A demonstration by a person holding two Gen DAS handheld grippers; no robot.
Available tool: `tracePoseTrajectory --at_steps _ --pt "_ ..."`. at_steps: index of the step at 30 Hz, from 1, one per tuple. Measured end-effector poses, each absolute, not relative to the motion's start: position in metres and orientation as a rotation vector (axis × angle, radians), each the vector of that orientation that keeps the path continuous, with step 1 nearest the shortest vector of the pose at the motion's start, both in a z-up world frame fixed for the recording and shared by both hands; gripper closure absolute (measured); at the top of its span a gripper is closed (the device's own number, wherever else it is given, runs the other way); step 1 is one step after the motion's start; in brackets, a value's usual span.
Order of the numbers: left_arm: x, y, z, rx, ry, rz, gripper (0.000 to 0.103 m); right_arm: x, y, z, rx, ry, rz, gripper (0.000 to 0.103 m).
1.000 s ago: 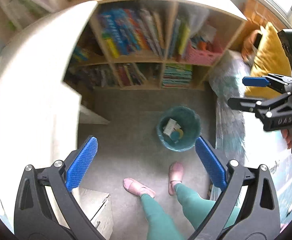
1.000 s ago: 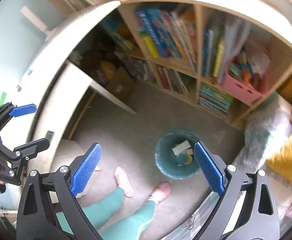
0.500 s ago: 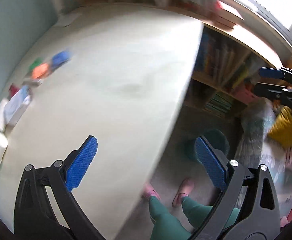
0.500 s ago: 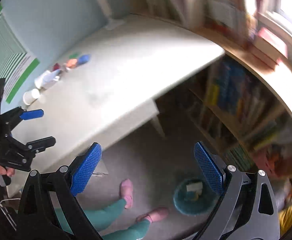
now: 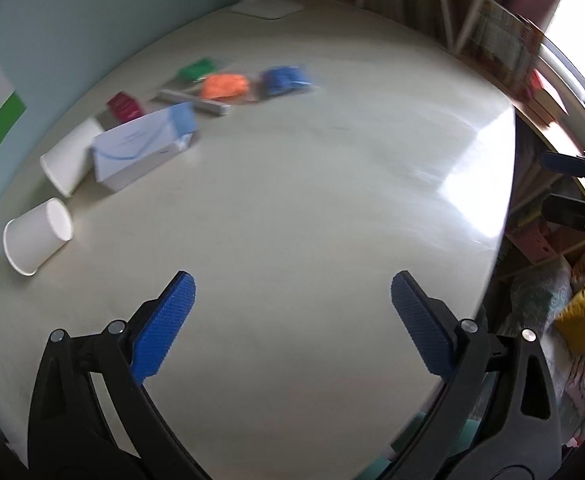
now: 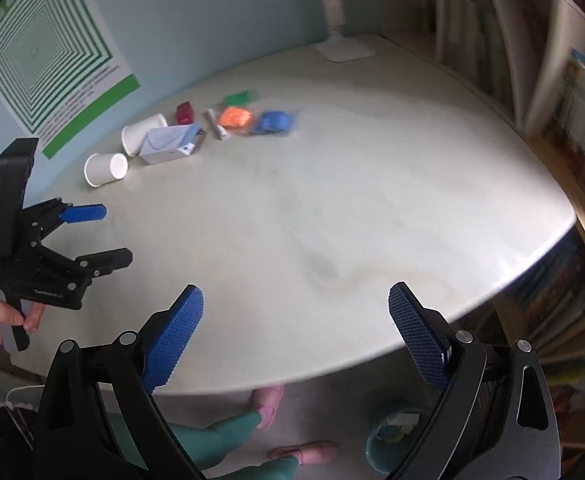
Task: Collect trash
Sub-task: 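Swing both tools back to the table, then grasp the white-and-blue box with the left tool while the right tool grasps the blue bag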
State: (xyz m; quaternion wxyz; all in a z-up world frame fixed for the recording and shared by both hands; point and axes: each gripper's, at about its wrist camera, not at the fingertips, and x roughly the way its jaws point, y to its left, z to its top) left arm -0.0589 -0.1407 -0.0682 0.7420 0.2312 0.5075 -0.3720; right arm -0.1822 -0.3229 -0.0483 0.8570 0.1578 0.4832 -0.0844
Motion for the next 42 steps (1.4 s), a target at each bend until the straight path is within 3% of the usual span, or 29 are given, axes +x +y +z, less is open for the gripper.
tracePoseTrajectory --at_steps 13,26,42 --pt "0.032 -0.115 -0.087 0.46 1.153 -0.726 0.007 -0.084 -0.305 -0.054 0.246 1.061 -0.104 0.01" --pt "0.094 -0.146 -0.118 0.367 1.207 -0.593 0.007 0.015 -0.346 -0.084 0.155 1.135 0.027 0.011" --pt "0.128 -0.163 -0.15 0.364 1.257 -0.481 0.007 0.088 -0.367 -0.136 -0.02 1.216 0.16 0.012"
